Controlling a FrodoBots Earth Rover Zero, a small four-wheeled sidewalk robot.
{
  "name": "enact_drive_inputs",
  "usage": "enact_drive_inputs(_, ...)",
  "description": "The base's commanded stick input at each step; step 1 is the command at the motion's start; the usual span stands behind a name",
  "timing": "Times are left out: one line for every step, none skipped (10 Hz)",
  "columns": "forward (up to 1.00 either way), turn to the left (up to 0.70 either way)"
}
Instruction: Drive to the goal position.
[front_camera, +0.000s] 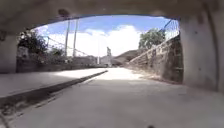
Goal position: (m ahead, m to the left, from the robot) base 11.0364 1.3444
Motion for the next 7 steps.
enact_drive_inputs(1.0, 0.0)
enact_drive_inputs(1.0, 0.0)
enact_drive_inputs(1.0, 0.0)
enact_drive_inputs(1.0, 0.0)
enact_drive_inputs(1.0, 0.0)
enact_drive_inputs(1.0, 0.0)
enact_drive_inputs(1.0, 0.0)
